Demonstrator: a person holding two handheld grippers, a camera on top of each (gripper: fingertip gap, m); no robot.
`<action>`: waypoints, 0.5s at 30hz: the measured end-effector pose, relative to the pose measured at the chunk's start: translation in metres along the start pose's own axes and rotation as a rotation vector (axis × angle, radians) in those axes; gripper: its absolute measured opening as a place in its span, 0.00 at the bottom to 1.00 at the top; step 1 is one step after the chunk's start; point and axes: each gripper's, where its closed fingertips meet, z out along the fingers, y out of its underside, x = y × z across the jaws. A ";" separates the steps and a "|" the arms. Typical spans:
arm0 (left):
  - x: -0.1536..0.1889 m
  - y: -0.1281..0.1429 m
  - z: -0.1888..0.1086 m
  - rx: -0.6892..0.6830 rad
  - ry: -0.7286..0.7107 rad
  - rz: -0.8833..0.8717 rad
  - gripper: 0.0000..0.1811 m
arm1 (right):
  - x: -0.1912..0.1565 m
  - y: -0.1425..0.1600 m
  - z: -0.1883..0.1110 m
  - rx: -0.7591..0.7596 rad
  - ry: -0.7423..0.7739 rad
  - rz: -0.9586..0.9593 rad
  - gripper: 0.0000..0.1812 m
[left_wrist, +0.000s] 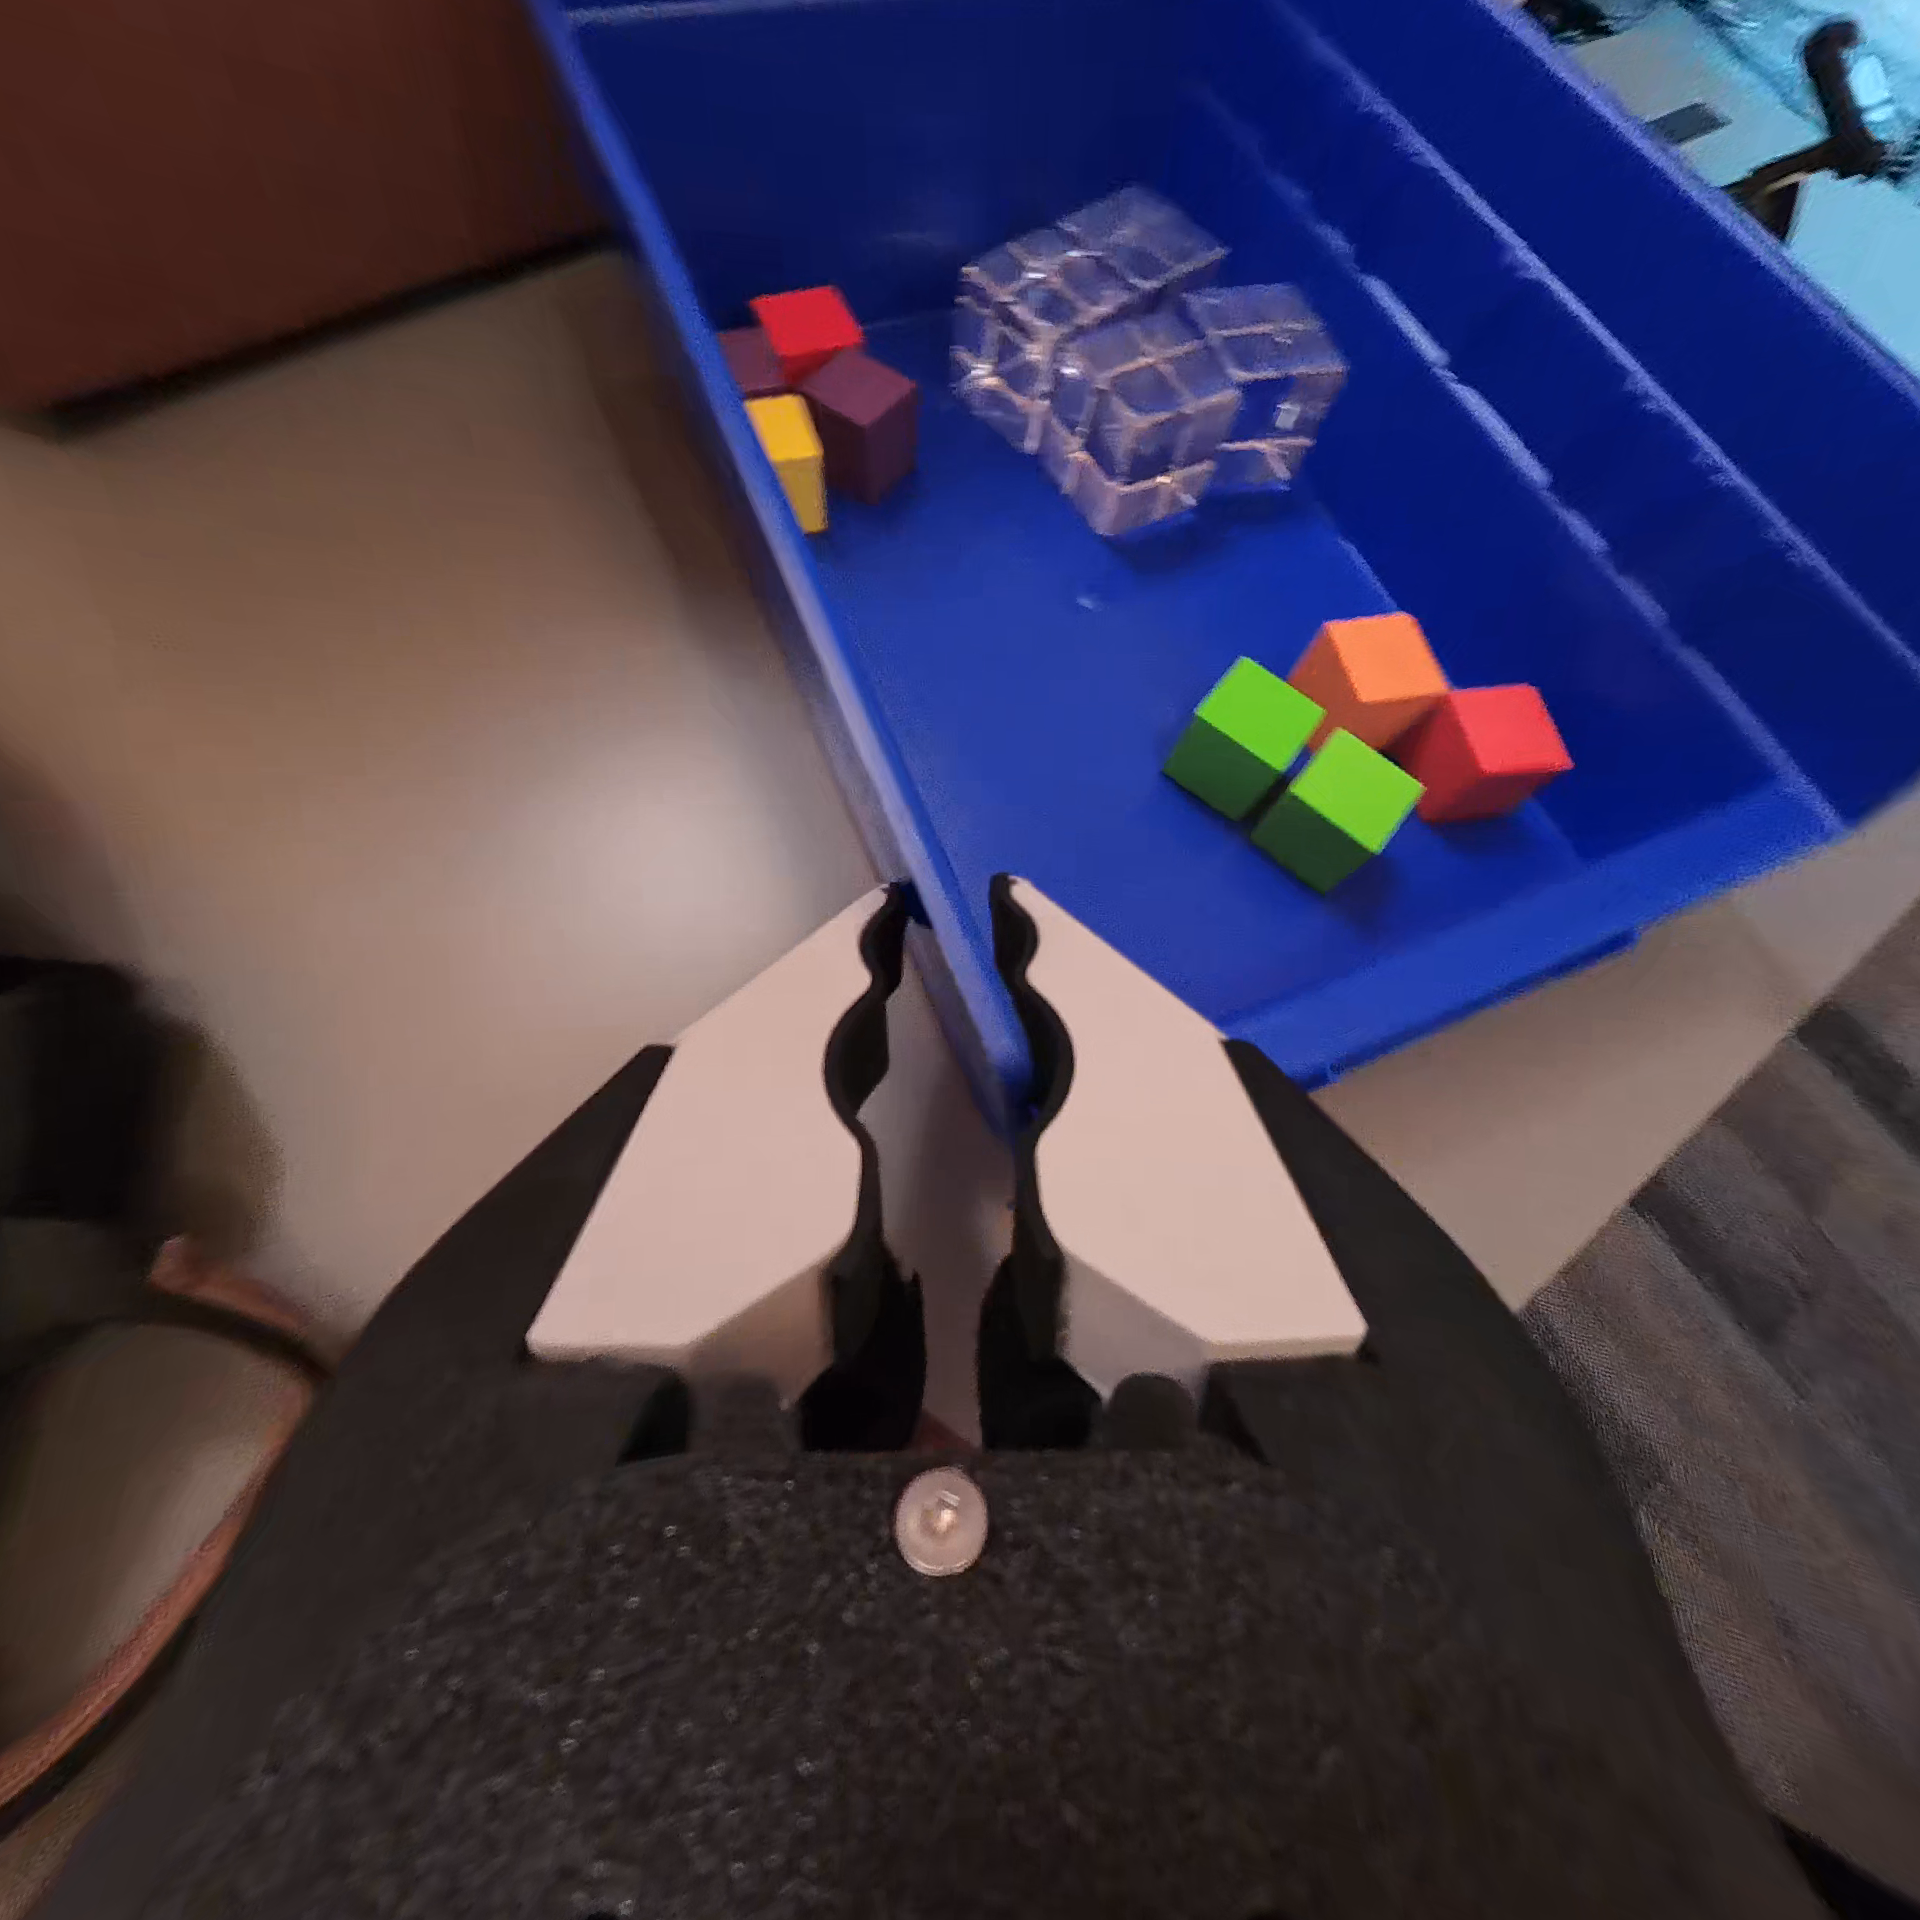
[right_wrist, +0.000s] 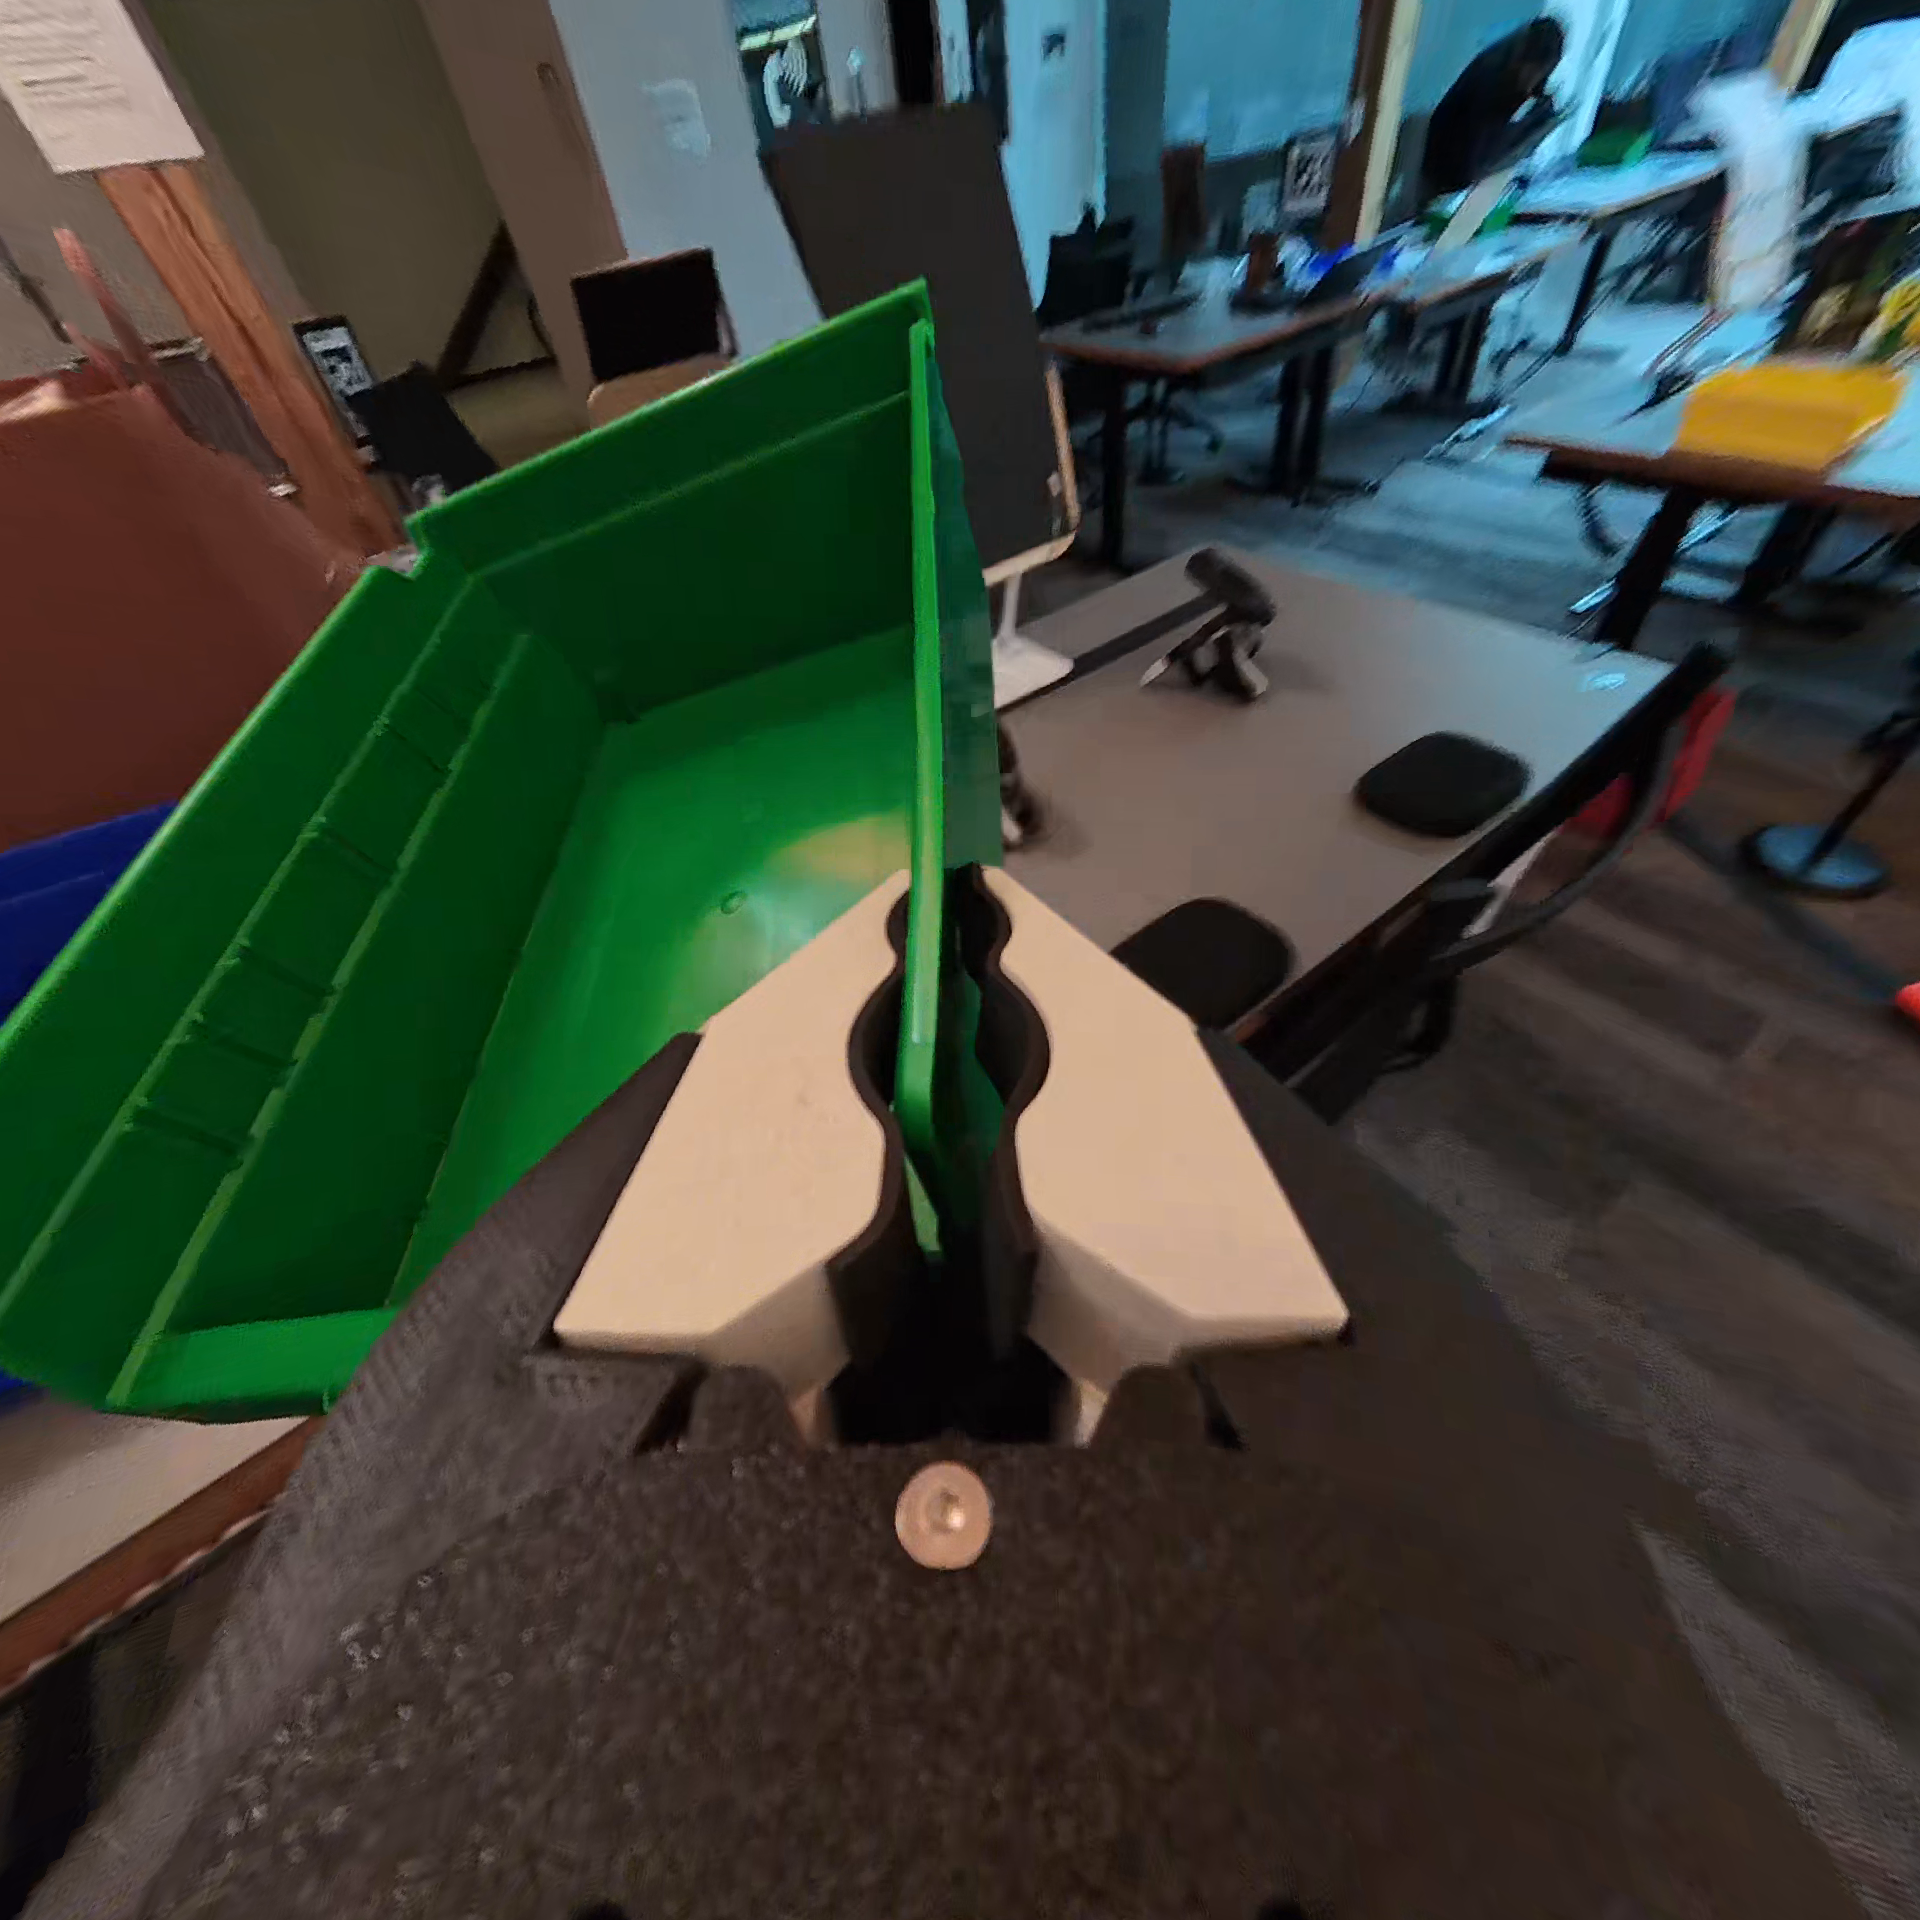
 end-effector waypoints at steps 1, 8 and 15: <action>-0.013 0.001 -0.003 -0.003 -0.026 -0.017 0.07 | -0.005 0.009 0.014 -0.026 -0.032 0.018 0.02; -0.069 0.022 -0.040 -0.019 -0.099 -0.124 0.03 | -0.058 0.067 0.107 -0.188 -0.294 0.057 0.02; -0.075 0.077 -0.118 -0.024 -0.188 -0.231 0.03 | -0.120 0.107 0.175 -0.321 -0.532 0.032 0.02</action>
